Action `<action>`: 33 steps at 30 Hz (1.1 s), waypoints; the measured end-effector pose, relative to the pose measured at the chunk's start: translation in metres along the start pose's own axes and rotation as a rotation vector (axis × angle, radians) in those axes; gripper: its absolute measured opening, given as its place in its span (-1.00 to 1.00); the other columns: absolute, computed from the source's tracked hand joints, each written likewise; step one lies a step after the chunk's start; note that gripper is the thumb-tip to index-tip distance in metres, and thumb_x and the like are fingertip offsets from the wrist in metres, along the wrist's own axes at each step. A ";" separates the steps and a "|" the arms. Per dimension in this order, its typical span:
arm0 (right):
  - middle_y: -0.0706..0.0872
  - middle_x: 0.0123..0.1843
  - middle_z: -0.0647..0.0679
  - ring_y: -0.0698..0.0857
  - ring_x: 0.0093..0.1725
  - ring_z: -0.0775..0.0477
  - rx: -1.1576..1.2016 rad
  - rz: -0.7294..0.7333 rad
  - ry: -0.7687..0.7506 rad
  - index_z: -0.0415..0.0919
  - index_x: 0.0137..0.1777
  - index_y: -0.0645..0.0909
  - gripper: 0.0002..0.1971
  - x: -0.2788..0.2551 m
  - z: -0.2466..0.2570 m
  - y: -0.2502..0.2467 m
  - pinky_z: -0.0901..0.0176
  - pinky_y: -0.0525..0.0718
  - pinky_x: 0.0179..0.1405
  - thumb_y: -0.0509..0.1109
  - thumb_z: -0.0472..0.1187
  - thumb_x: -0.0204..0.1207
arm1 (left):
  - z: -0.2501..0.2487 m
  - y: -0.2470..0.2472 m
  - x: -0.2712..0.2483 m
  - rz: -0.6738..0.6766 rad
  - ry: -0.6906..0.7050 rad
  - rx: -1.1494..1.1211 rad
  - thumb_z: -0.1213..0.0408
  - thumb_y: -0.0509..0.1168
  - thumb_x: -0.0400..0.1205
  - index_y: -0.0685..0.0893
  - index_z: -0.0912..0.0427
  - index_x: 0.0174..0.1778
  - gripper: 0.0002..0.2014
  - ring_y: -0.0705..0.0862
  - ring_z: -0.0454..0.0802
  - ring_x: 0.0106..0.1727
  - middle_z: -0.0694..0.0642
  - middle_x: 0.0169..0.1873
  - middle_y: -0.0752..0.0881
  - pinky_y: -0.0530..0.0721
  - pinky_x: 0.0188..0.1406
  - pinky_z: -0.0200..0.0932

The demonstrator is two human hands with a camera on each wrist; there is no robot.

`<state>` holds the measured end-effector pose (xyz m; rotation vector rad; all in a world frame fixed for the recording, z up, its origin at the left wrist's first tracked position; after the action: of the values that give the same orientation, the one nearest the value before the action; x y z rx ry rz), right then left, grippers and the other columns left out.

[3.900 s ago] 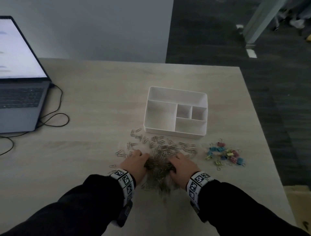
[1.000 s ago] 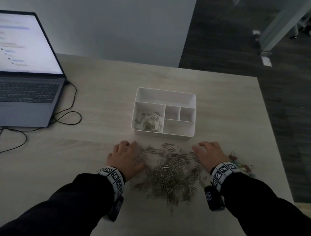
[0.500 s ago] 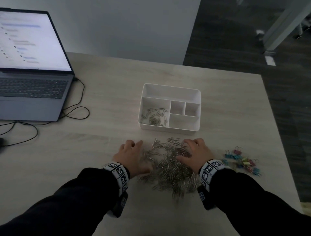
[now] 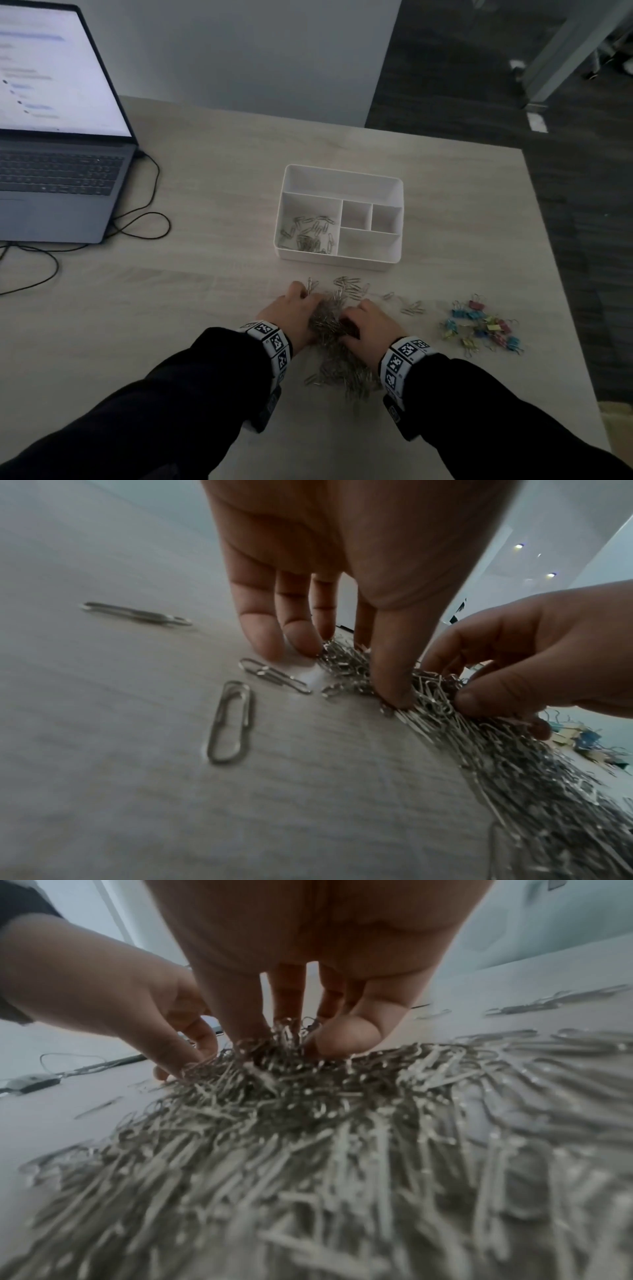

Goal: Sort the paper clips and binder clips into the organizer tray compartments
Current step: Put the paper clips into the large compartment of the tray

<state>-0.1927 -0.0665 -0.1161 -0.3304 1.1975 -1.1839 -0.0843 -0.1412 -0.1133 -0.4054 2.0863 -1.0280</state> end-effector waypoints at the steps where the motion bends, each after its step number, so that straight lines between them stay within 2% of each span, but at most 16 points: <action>1: 0.48 0.21 -0.04 0.59 0.19 -0.14 0.010 -0.013 0.003 0.09 0.35 0.49 -0.59 0.002 0.001 -0.003 0.04 0.58 0.24 0.39 -0.01 0.49 | 0.000 0.000 0.002 -0.001 0.010 0.000 0.06 0.39 0.46 0.40 -0.09 0.37 -0.45 0.67 0.25 0.07 0.11 0.20 0.36 0.67 0.13 0.14; 5: 0.62 0.15 -0.07 0.58 0.19 -0.08 0.080 -0.051 0.011 -0.04 0.20 0.63 -0.73 0.008 -0.001 -0.012 0.17 0.49 0.28 0.39 -0.15 0.50 | 0.002 -0.003 0.009 0.014 0.012 -0.020 0.17 0.31 0.55 0.56 0.02 0.20 -0.70 0.66 0.24 0.06 0.14 0.15 0.48 0.65 0.09 0.04; 7: 0.68 0.11 -0.03 0.61 0.15 -0.04 0.127 -0.085 0.031 -0.07 0.13 0.68 -0.77 0.010 -0.004 -0.019 0.28 0.49 0.19 0.41 -0.18 0.48 | 0.005 -0.007 0.013 0.016 0.008 -0.023 0.20 0.29 0.55 0.62 0.04 0.06 -0.82 0.65 0.23 0.06 0.15 0.10 0.53 0.62 0.06 0.00; 9: 0.69 0.03 0.05 0.64 0.08 0.02 0.190 -0.086 0.074 -0.06 0.09 0.72 -0.79 0.011 -0.008 -0.022 0.31 0.51 0.11 0.43 -0.18 0.46 | 0.008 -0.010 0.017 0.029 0.025 -0.019 0.22 0.29 0.53 0.67 0.06 -0.01 -0.85 0.63 0.20 0.09 0.16 0.06 0.60 0.57 0.08 -0.04; 11: 0.67 -0.07 0.12 0.65 -0.03 0.07 0.240 -0.072 0.094 0.01 -0.01 0.74 -0.86 0.014 -0.009 -0.023 0.25 0.60 0.10 0.44 -0.17 0.46 | 0.011 -0.016 0.018 0.029 0.038 -0.060 0.24 0.32 0.50 0.72 0.08 -0.04 -0.84 0.65 0.14 0.09 0.15 0.02 0.71 0.56 0.06 -0.12; 13: 0.68 -0.15 0.15 0.66 -0.18 0.10 0.287 -0.068 0.105 0.10 -0.13 0.69 -0.89 0.018 -0.009 -0.024 0.23 0.66 -0.04 0.44 -0.17 0.46 | 0.021 -0.026 0.018 -0.003 -0.008 -0.197 0.26 0.37 0.46 0.77 0.06 -0.13 -0.88 0.72 0.03 -0.02 0.05 -0.09 0.79 0.61 -0.03 -0.24; 16: 0.71 -0.27 0.10 0.64 -0.43 0.10 0.407 -0.075 0.137 0.11 -0.25 0.65 -0.83 0.023 -0.008 -0.030 0.17 0.72 -0.27 0.46 -0.22 0.44 | 0.040 -0.042 0.018 -0.056 -0.122 -0.535 0.32 0.47 0.43 0.78 0.07 -0.28 -0.95 0.77 -0.05 -0.31 0.00 -0.31 0.81 0.79 -0.29 -0.16; 18: 0.74 -0.33 0.04 0.67 -0.49 0.03 0.532 -0.094 0.156 0.03 -0.26 0.70 -0.86 0.027 -0.004 -0.038 0.06 0.77 -0.34 0.48 -0.25 0.43 | 0.047 -0.056 0.019 -0.081 -0.158 -0.740 0.39 0.51 0.43 0.76 0.12 -0.31 -0.91 0.76 -0.05 -0.37 0.05 -0.37 0.79 0.78 -0.42 -0.15; 20: 0.75 -0.40 -0.04 0.67 -0.53 -0.04 0.682 -0.106 0.169 -0.07 -0.21 0.73 -0.91 0.032 0.004 -0.048 -0.01 0.75 -0.37 0.50 -0.29 0.45 | 0.049 -0.076 0.021 -0.107 -0.165 -0.910 0.44 0.52 0.44 0.75 0.21 -0.28 -0.91 0.74 -0.05 -0.35 0.12 -0.35 0.77 0.78 -0.39 -0.11; 22: 0.73 -0.44 -0.07 0.63 -0.54 -0.04 0.796 -0.123 0.158 -0.19 -0.16 0.73 -0.95 0.039 0.016 -0.064 0.02 0.71 -0.39 0.50 -0.34 0.46 | 0.050 -0.095 0.026 -0.136 -0.150 -1.026 0.46 0.52 0.44 0.75 0.23 -0.26 -0.90 0.74 -0.04 -0.32 0.18 -0.31 0.77 0.80 -0.32 -0.03; 24: 0.72 -0.40 -0.09 0.64 -0.50 -0.01 0.866 -0.148 0.110 -0.24 -0.13 0.73 -0.94 0.046 0.031 -0.087 0.07 0.70 -0.43 0.48 -0.39 0.46 | 0.051 -0.115 0.033 -0.184 -0.128 -1.092 0.48 0.51 0.44 0.73 0.20 -0.29 -0.88 0.73 -0.04 -0.31 0.14 -0.33 0.76 0.81 -0.29 0.03; 27: 0.72 -0.29 -0.16 0.66 -0.39 -0.06 0.930 -0.180 0.081 -0.29 -0.06 0.72 -0.93 0.060 0.044 -0.114 0.12 0.71 -0.40 0.47 -0.38 0.48 | 0.054 -0.138 0.046 -0.292 -0.131 -1.105 0.46 0.51 0.44 0.72 0.19 -0.28 -0.88 0.74 -0.06 -0.32 0.08 -0.34 0.75 0.82 -0.30 0.02; 30: 0.69 -0.29 -0.16 0.65 -0.37 -0.07 0.929 -0.249 0.079 -0.32 -0.06 0.69 -0.93 0.077 0.051 -0.134 0.20 0.71 -0.46 0.44 -0.42 0.49 | 0.057 -0.155 0.060 -0.397 -0.153 -0.970 0.40 0.52 0.45 0.73 0.18 -0.26 -0.91 0.75 -0.03 -0.33 0.08 -0.32 0.76 0.82 -0.37 -0.03; 33: 0.74 -0.35 -0.06 0.72 -0.36 -0.13 0.815 -0.325 0.102 -0.04 -0.23 0.71 -0.84 0.102 0.046 -0.139 -0.07 0.79 -0.31 0.47 -0.34 0.44 | 0.057 -0.165 0.072 -0.456 -0.145 -0.733 0.33 0.51 0.45 0.75 0.09 -0.27 -0.92 0.76 -0.01 -0.36 -0.01 -0.35 0.77 0.81 -0.36 -0.06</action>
<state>-0.2382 -0.2252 -0.0493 0.1641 0.6675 -1.8780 -0.0975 -0.3159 -0.0422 -1.3231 2.2289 -0.4003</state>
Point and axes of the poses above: each hand's wrist, its own x-axis towards the middle knuckle, its own y-axis out of the palm, z = x × y, the point moved 10 cm from there along x, towards the middle knuckle
